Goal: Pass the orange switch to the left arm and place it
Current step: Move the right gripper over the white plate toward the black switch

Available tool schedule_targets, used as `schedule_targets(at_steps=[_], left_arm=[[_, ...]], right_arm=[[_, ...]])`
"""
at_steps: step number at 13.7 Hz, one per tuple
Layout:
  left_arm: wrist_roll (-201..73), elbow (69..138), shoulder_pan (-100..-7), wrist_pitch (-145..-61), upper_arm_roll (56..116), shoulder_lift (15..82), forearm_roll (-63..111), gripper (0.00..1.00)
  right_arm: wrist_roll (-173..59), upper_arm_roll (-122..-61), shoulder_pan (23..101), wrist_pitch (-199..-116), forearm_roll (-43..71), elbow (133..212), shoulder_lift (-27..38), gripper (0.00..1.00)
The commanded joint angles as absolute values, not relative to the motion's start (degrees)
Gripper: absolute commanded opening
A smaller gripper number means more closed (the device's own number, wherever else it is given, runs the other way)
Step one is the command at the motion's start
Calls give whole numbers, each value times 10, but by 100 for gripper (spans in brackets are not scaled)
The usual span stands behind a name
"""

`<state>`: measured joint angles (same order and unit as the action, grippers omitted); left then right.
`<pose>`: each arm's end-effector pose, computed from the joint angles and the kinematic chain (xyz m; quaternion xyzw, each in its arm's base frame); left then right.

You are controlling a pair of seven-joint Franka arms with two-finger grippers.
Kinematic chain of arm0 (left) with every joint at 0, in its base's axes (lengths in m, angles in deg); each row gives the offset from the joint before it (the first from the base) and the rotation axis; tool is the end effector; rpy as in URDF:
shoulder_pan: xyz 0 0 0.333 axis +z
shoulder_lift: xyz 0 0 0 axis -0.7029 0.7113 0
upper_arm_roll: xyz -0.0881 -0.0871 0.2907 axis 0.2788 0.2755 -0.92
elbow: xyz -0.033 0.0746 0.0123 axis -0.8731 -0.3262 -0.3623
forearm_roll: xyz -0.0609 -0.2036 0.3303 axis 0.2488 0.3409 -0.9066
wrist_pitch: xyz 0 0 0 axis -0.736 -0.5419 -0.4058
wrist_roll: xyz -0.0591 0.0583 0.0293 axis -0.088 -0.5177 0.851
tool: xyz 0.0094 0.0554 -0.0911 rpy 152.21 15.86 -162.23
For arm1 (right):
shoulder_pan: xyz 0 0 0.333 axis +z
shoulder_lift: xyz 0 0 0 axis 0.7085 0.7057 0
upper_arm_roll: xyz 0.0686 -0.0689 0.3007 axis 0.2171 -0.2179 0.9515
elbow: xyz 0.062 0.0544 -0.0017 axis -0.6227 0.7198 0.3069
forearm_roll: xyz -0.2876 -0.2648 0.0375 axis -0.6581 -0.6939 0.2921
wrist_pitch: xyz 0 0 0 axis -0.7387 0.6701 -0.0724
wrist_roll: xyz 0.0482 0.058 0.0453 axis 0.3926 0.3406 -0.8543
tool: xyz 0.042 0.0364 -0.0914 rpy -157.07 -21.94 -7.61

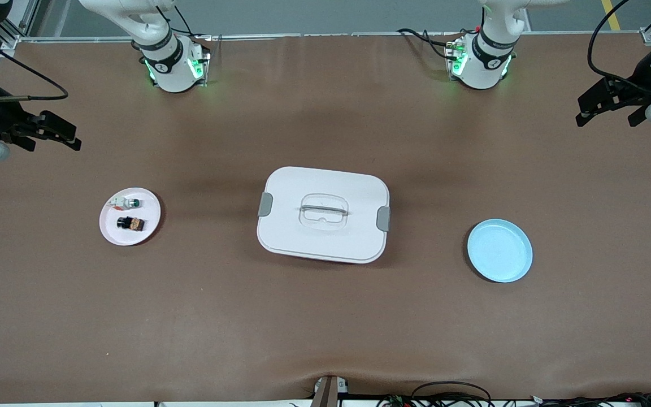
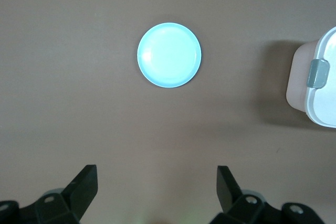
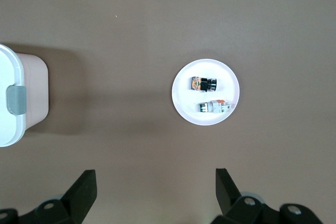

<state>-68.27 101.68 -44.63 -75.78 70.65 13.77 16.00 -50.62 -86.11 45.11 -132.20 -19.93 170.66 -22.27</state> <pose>0.5018 -0.0313 0.6482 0.9999 -0.0048 0.0144 0.0060 0.5289 0.0063 0.6063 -0.9993 0.0128 0.0234 0.0270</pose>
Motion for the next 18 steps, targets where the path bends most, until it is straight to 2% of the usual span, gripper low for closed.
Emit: schedule_targets(at_steps=[1, 9, 18], left_arm=[[-680, 1011, -446, -751, 706, 135, 160, 100], [-681, 1011, -447, -751, 705, 135, 160, 100], [-680, 1011, -447, -751, 706, 135, 160, 100]], right_arm=[[-497, -860, 453, -1327, -200, 1722, -238, 100], [-501, -862, 448, -1323, -199, 1716, -232, 100], [-501, -863, 443, -1297, -195, 1685, -177, 100]])
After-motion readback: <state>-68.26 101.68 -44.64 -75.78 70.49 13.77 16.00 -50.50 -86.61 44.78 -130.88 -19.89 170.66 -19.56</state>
